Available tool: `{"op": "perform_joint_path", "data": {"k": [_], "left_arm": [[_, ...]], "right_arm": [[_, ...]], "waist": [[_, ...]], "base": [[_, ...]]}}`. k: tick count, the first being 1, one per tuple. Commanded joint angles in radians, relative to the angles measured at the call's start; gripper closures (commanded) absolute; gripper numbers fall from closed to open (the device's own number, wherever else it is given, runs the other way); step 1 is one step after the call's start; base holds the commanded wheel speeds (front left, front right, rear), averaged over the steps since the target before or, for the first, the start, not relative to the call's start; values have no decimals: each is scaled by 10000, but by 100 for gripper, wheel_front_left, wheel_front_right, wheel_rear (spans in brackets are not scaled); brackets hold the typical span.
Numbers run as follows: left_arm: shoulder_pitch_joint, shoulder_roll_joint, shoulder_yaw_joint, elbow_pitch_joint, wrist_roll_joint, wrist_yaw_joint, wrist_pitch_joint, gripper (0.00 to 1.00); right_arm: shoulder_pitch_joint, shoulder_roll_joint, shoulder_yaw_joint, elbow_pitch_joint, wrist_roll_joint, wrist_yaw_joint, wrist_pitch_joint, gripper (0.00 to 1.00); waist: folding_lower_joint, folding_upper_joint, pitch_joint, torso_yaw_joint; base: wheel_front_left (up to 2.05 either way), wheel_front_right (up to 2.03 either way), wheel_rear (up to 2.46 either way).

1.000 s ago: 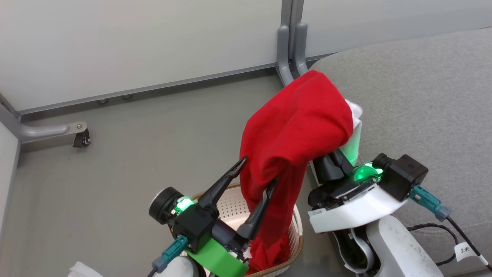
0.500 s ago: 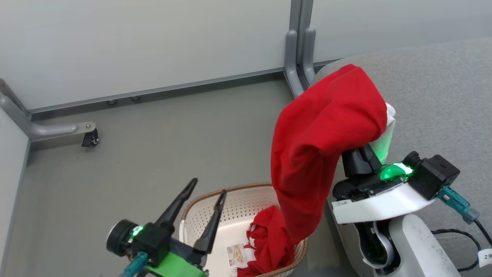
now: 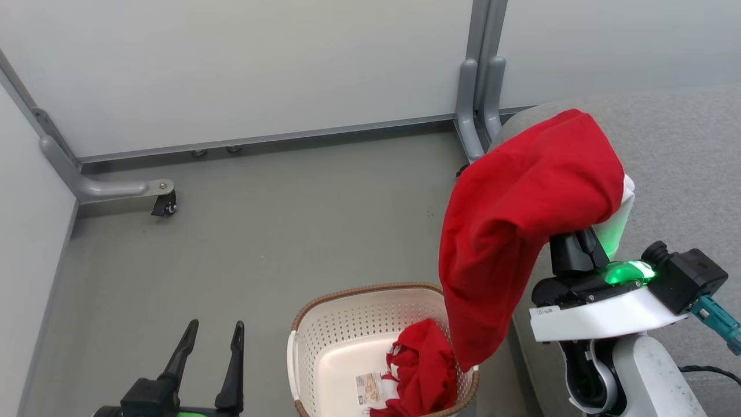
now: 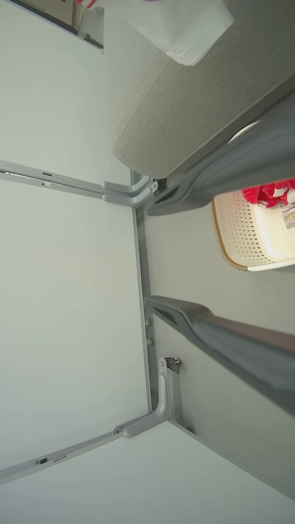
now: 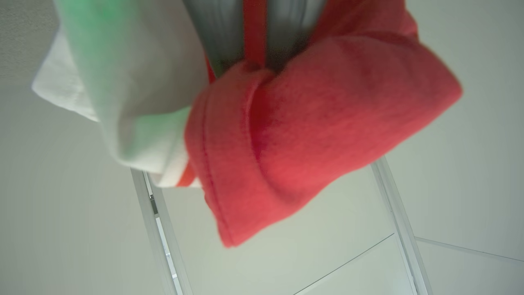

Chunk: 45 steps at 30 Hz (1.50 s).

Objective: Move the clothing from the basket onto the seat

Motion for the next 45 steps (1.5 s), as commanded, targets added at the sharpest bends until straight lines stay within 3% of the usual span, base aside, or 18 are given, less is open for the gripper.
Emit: {"op": "perform_joint_path", "data": {"k": [1,7,26,34,45], "left_arm": [[219,-101,185,122,112,-23,7,0],[453,-394,544,367,157,-23,6,0],[240,-461,419,313,274,-23,6,0],[58,-534,403,304,175,-24,6,0],[-335,-497,79,366,132,-24,7,0]], "right_arm": [[179,9,-67,-35,-33,0,-31,100],[251,15,-196,-36,-72,0,-31,100],[123,-3,-173,-5,116,0,-31,100],[-24,-68,-457,-162,75,0,-31,100],[-67,-219,-905,-308,-41,2,-31,100]], "waist": [[0,0,-39,47],[0,0,-56,71],[0,0,23,-305],[0,0,202,-1179],[0,0,631,-3086]], "base": [[0,0,0],[0,0,0],[0,0,0],[0,0,0],[0,0,0]]}}
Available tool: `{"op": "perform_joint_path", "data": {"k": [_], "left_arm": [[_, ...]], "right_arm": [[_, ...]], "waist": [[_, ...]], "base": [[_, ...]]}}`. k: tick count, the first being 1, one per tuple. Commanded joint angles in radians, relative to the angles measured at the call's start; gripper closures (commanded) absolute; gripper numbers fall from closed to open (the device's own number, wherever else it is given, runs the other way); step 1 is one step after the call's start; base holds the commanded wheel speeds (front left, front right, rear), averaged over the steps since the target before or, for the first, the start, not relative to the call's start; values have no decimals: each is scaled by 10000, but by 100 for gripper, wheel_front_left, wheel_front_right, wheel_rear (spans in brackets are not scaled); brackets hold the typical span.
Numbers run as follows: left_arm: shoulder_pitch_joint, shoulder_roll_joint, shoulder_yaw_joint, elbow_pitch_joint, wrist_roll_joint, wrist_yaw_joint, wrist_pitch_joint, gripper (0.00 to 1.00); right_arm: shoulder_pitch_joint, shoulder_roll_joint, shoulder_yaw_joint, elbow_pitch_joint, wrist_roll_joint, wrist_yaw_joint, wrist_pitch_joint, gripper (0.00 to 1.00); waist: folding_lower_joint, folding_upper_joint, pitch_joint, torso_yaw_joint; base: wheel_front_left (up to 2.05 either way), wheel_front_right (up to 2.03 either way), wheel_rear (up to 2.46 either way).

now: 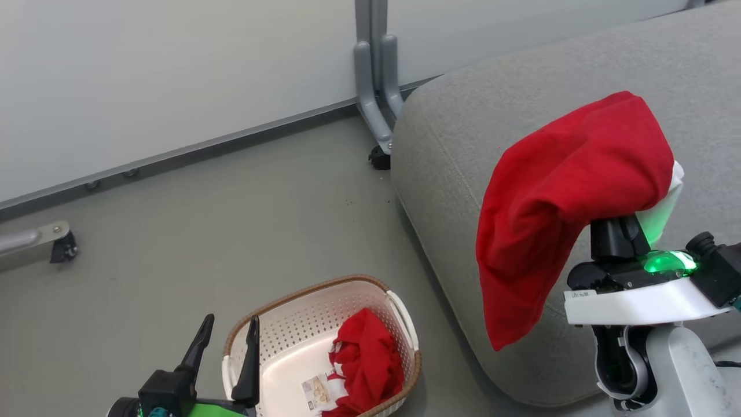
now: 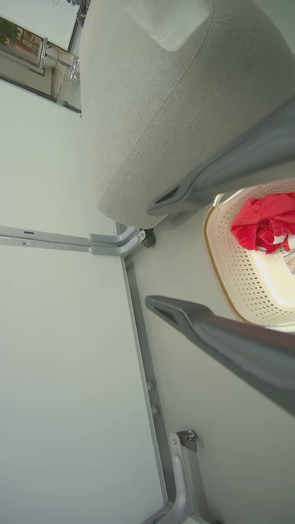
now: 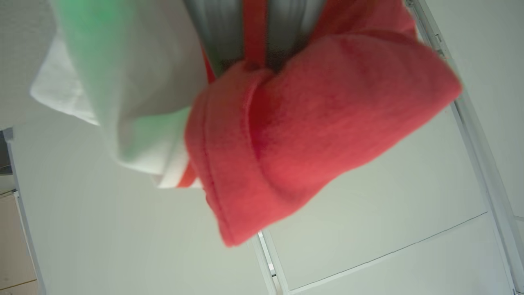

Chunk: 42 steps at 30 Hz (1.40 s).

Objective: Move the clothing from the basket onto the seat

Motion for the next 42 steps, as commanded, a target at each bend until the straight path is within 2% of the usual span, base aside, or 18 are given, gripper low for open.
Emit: {"op": "perform_joint_path", "data": {"k": [1,14,21,35,39,42], "left_arm": [[-228,22,-37,29,-92,-24,6,0],[-467,50,-456,54,-142,-24,6,0],[-1037,364,-1193,249,-286,-24,6,0],[-1099,513,-1294,86,-299,-24,6,0],[-955,650,-1466,-230,-177,-24,6,0],[-1263,798,-1723,-435,-157,-24,6,0]], "right_arm": [[34,-40,-87,-62,-40,0,-33,100],[385,-16,-558,-132,-167,0,-33,100],[634,136,-1154,-468,-354,0,-33,100],[281,285,-1271,-513,-469,0,-33,100],[-225,54,-1252,-322,-555,0,-33,100],[-792,-196,-1450,-285,-612,0,-33,100]], "waist": [[0,0,299,-909],[0,0,646,-2927],[0,0,975,-3175],[0,0,1240,-3319],[0,0,1486,-3287],[0,0,2033,-2966]], "base": [[0,0,0],[0,0,0],[0,0,0],[0,0,0],[0,0,0],[0,0,0]]}}
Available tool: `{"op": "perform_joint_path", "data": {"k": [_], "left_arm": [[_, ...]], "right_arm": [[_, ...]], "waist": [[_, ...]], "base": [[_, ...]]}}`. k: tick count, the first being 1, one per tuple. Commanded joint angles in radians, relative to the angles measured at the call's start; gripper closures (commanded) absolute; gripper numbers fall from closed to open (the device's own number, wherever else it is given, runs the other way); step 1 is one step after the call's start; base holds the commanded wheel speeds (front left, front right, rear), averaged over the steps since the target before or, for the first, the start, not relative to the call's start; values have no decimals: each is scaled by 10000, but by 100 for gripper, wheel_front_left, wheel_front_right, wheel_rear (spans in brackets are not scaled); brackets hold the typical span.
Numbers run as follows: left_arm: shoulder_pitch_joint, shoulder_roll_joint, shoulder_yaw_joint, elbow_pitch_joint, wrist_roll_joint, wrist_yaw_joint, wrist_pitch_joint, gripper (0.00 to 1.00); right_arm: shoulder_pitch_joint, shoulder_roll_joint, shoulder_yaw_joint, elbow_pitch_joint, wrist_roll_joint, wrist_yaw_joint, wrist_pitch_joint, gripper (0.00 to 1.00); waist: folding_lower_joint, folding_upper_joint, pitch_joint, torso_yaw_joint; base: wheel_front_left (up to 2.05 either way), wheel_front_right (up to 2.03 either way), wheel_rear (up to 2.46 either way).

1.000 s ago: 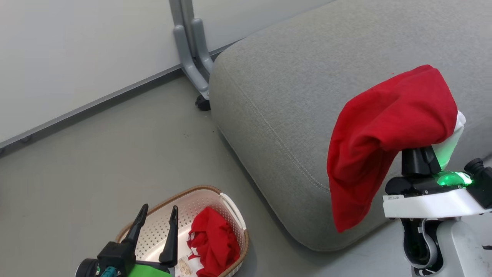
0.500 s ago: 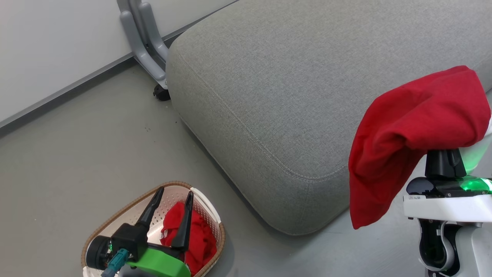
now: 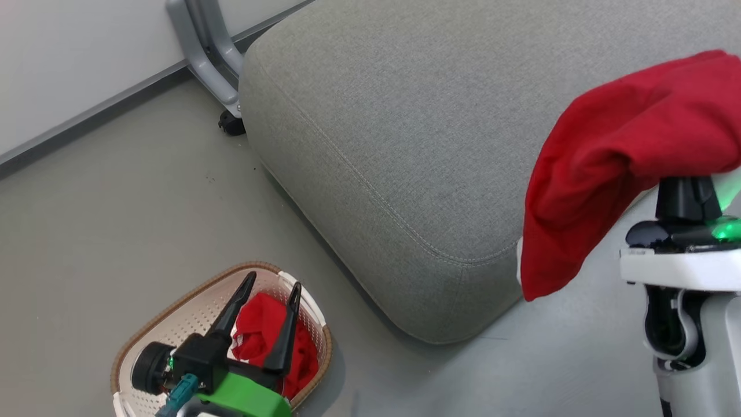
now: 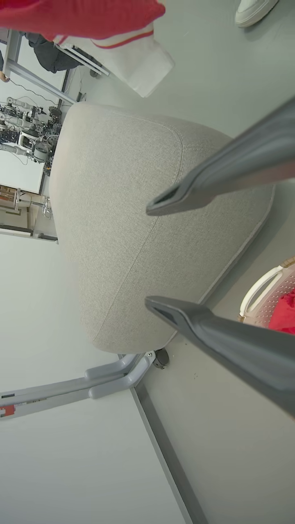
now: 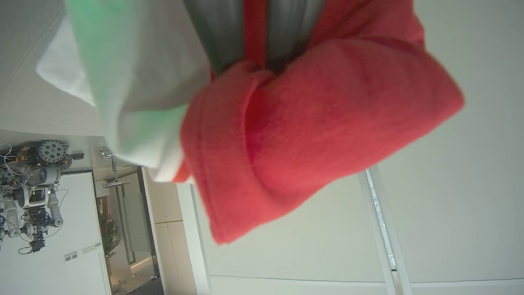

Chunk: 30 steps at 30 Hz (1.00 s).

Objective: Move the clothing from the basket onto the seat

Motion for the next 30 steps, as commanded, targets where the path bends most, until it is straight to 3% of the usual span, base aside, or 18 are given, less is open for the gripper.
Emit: {"op": "perform_joint_path", "data": {"k": [1,16,26,30], "left_arm": [[-335,216,-135,-128,75,-24,6,0],[-2505,1261,-814,-1449,229,-24,5,0],[-3324,1482,-1152,-1714,353,-24,5,0],[-3452,1481,-1152,-1735,406,-24,5,0]], "right_arm": [[-491,-128,-101,-1,-100,0,-31,100],[-5420,-1397,-1556,1078,-789,0,-29,100],[-7482,-2272,-1864,4225,-1857,-6,-31,100],[-7749,-2254,-2317,5609,-2041,-6,-31,100]], "waist": [[0,-1,744,475],[0,-1,4149,2165],[0,-1,5554,3180],[0,-1,5835,3446]], "base": [[0,0,0],[0,0,0],[0,0,0],[0,0,0]]}}
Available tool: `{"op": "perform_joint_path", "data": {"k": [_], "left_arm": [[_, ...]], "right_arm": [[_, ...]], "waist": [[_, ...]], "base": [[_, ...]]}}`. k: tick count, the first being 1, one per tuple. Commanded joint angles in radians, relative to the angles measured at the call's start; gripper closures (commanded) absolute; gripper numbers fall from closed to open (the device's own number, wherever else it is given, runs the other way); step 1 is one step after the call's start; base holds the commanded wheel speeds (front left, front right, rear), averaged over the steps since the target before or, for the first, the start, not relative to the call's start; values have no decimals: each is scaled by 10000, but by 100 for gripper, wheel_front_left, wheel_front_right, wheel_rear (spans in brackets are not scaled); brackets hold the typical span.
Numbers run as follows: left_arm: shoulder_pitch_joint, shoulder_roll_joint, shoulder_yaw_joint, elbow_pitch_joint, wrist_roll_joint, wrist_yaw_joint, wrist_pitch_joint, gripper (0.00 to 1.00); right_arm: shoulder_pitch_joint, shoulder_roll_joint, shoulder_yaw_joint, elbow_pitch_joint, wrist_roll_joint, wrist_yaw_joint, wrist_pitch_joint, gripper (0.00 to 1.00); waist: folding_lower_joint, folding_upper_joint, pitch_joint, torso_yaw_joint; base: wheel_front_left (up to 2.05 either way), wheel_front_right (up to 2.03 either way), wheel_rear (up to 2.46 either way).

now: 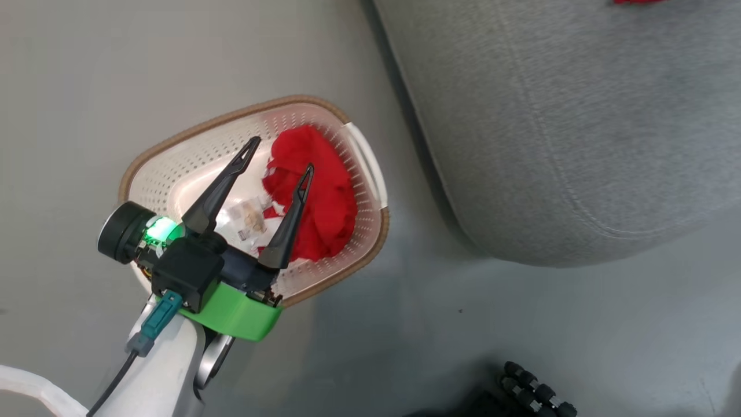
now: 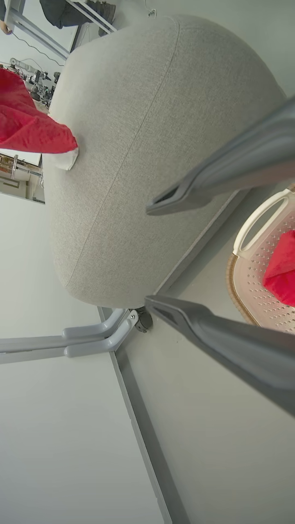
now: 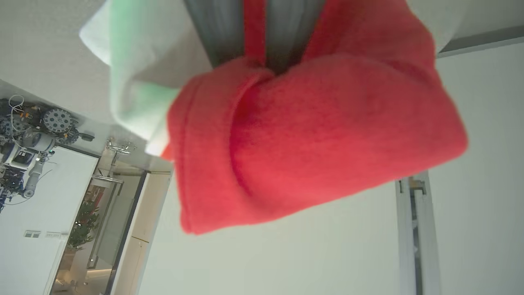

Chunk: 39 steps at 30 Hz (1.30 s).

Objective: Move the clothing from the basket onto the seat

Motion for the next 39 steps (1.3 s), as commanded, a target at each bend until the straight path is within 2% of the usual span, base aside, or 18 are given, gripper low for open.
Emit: {"op": "perform_joint_path", "data": {"k": [1,13,17,18,19,24,30,35,39], "left_arm": [[-266,34,24,-33,82,-24,1,0],[-251,-48,94,174,162,-24,1,0],[-212,-97,74,279,152,-24,-1,0],[-166,-116,76,316,143,-24,1,0],[-126,-132,71,339,134,-24,1,0],[105,-240,-6,526,52,-24,-1,0],[426,-597,8,762,-101,-24,0,0],[979,-1045,220,896,-257,-24,0,0],[1490,-1379,527,952,-249,-24,0,0]], "right_arm": [[-91,-35,-27,368,-237,-15,-31,100],[-56,269,1136,3574,-1191,-15,-29,100],[-180,274,1503,4358,-1009,-17,-17,100],[-197,220,1519,4418,-1010,-17,-18,72],[-184,192,1463,4460,-973,-17,-18,0],[264,126,1495,4625,-810,-17,-18,0],[1221,57,1647,4301,-280,-17,-20,0],[2447,-293,2904,3215,100,-17,-20,0],[3343,-576,3406,2007,687,-17,-20,0]], "waist": [[-2,0,869,891],[-2,0,857,917],[-2,0,662,860],[-2,0,588,842],[-2,0,519,826],[-2,0,-141,758],[-2,0,-1535,707],[-2,0,-2854,674],[-2,0,-3914,661]], "base": [[0,0,0],[0,0,0],[0,0,0],[0,0,0],[0,0,0],[0,0,0],[0,0,0],[0,0,0],[0,0,0]]}}
